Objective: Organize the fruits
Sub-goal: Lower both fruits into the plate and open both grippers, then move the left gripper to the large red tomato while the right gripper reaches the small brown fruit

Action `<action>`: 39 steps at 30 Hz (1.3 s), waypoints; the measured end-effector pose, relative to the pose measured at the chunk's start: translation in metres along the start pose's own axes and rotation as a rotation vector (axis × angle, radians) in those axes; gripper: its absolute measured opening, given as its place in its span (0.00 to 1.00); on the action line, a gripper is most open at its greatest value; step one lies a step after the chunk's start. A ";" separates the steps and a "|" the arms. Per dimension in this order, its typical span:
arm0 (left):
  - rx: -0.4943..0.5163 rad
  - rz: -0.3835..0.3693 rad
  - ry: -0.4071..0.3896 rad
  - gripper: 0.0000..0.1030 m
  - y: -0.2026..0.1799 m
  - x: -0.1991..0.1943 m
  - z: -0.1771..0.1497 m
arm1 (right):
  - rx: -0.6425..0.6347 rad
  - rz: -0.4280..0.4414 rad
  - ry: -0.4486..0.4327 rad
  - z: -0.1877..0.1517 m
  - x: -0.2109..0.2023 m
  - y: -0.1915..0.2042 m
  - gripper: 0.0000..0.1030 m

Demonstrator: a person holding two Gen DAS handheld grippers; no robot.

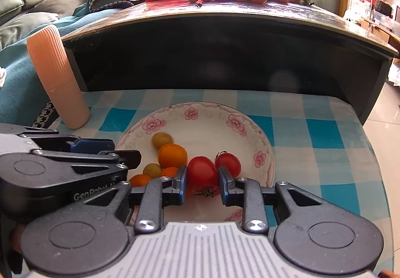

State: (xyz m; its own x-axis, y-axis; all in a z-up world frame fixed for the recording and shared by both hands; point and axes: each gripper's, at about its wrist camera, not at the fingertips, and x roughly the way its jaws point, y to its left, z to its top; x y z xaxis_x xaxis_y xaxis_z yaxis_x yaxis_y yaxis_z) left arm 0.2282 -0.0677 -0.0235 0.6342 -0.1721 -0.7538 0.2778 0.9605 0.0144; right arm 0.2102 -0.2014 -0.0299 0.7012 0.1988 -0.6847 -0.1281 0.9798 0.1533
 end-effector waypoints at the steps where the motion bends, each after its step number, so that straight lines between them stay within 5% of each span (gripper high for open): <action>1: -0.001 -0.002 -0.002 0.40 0.000 0.000 0.000 | 0.001 -0.002 -0.002 0.000 -0.001 0.000 0.42; 25: -0.025 -0.004 -0.049 0.59 0.008 -0.021 0.006 | 0.040 0.005 -0.047 0.005 -0.018 -0.006 0.44; 39: -0.063 -0.003 -0.057 0.61 0.023 -0.033 0.002 | 0.049 0.054 -0.043 -0.001 -0.037 -0.005 0.44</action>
State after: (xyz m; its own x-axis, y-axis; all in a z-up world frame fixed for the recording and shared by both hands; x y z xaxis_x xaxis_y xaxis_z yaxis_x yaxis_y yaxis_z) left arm 0.2148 -0.0407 0.0026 0.6737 -0.1852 -0.7154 0.2346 0.9716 -0.0305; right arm 0.1849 -0.2138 -0.0061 0.7240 0.2489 -0.6433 -0.1325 0.9655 0.2244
